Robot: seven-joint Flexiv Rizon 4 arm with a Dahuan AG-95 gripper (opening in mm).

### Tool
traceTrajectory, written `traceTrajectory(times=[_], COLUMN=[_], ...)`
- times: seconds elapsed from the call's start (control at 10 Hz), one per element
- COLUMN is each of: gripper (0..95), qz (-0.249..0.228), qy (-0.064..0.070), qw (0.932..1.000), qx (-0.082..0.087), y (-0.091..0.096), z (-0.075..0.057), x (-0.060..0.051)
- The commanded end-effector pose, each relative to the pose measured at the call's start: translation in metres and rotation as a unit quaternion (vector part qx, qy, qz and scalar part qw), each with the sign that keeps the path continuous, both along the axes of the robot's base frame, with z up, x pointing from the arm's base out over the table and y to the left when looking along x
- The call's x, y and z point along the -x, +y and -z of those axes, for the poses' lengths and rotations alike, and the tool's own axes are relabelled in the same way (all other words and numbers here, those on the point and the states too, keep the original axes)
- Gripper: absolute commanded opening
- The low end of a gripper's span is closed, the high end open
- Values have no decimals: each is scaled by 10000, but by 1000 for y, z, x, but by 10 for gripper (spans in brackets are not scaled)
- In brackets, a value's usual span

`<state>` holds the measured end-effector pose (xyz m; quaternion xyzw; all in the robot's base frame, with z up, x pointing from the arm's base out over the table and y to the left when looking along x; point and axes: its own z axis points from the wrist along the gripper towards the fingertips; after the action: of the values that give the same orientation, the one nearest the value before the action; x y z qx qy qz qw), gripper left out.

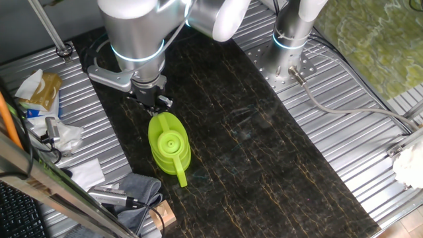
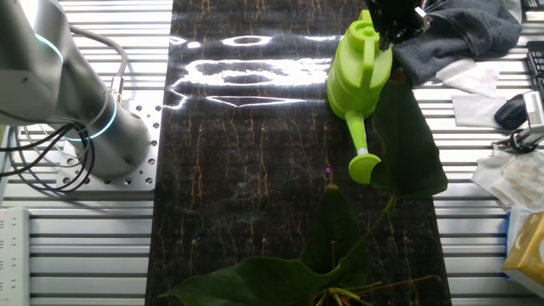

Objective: Water the plant

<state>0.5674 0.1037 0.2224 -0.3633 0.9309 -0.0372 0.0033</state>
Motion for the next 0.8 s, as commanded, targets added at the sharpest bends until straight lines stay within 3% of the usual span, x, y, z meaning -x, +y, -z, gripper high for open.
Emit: traceTrajectory(times=[0.1,0.8], gripper=[0,0], qz=[-129,-340], qy=[36,71], qw=[9999,9992], qx=[-90,-221], y=[1,1], z=[0,0], x=[-1,-1])
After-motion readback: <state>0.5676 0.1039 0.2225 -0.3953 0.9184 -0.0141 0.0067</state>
